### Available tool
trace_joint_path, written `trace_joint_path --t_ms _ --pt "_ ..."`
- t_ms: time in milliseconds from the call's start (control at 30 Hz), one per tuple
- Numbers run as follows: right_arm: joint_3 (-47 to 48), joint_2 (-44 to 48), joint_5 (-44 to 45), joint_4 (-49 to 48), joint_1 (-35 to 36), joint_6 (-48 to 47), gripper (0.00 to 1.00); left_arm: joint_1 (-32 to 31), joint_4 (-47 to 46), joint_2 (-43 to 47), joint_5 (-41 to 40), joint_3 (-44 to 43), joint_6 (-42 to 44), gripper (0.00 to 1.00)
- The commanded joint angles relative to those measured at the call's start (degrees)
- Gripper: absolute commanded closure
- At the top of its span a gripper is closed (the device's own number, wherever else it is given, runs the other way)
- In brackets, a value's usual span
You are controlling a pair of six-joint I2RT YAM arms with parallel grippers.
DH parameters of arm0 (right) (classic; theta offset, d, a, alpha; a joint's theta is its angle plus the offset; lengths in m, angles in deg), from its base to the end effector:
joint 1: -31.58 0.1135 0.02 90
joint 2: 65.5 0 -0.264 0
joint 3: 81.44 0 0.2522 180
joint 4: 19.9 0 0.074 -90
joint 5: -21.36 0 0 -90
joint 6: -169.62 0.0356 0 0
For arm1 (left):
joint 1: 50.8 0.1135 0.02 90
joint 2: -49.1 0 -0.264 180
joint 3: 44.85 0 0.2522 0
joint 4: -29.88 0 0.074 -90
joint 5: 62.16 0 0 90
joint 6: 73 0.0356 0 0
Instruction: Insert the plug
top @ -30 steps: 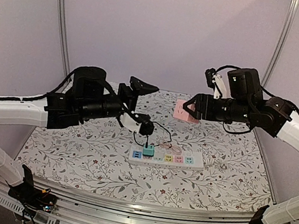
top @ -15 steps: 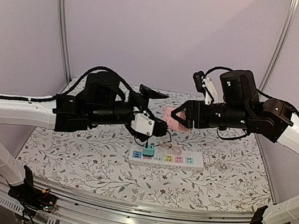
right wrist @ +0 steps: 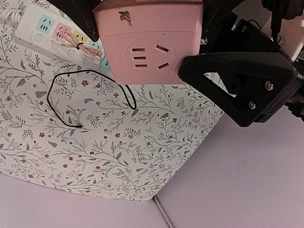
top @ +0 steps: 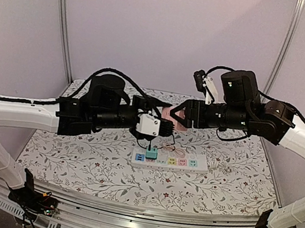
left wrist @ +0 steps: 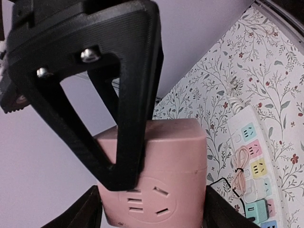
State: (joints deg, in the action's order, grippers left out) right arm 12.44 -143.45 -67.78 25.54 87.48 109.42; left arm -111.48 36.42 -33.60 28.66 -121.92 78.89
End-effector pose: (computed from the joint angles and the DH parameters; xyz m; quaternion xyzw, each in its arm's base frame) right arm 0.1702 0.2504 0.3869 -0.1914 0.8424 0.3378 0.3737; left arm 0.1683 -0.3007 0.3275 0.6845 0.3699 0.0011 0.6282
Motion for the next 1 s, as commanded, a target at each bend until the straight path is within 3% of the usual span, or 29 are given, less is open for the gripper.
trace_joint_path --t_ms 0,133,233,267,300,333,400,500,633,733,967 --pt "2.2 -1.3 -2.2 -2.5 0.4 0.6 1.00 -0.8 -2.3 -0.7 0.2 -1.0 -2.1 0.38" --pt "2.6 -2.0 -2.9 -2.4 0.4 0.2 1.00 -0.8 -2.8 -0.7 0.7 -0.9 -2.0 0.62" --pt "2.8 -2.4 -3.2 -2.5 0.4 0.1 1.00 -0.8 -2.9 -0.7 0.8 -0.9 -2.3 0.96" --pt "2.8 -2.4 -3.3 -2.6 0.4 0.2 1.00 -0.8 -3.3 -0.7 0.7 -0.8 -2.6 1.00" --pt "2.7 -2.4 -3.3 -2.7 0.4 0.3 1.00 -0.8 -4.0 -0.7 0.5 -0.7 -3.1 1.00" --pt "2.3 -2.3 -3.2 -2.7 0.4 0.4 0.92 -0.8 -5.2 -0.7 0.2 -0.6 -3.8 1.00" --pt "1.4 -2.1 -2.8 -3.4 0.4 0.9 0.65 -0.7 -7.7 -0.4 -0.2 -0.2 -5.0 1.00" --pt "-1.4 -1.2 -1.5 -6.2 0.4 2.4 0.45 -0.6 -10.6 -0.2 -0.4 0.4 -5.8 1.00" --pt "-4.4 0.6 1.6 -9.6 0.4 4.5 0.39 -0.5 -10.5 -0.2 0.2 0.7 -5.1 1.00" --pt "-4.6 0.9 2.3 -9.2 0.4 4.6 0.29 -0.4 -10.7 -0.1 0.6 0.9 -4.8 1.00" --pt "-4.7 0.3 4.0 -8.3 0.4 4.6 0.24 -0.3 -11.8 0.1 1.1 1.5 -3.7 1.00"
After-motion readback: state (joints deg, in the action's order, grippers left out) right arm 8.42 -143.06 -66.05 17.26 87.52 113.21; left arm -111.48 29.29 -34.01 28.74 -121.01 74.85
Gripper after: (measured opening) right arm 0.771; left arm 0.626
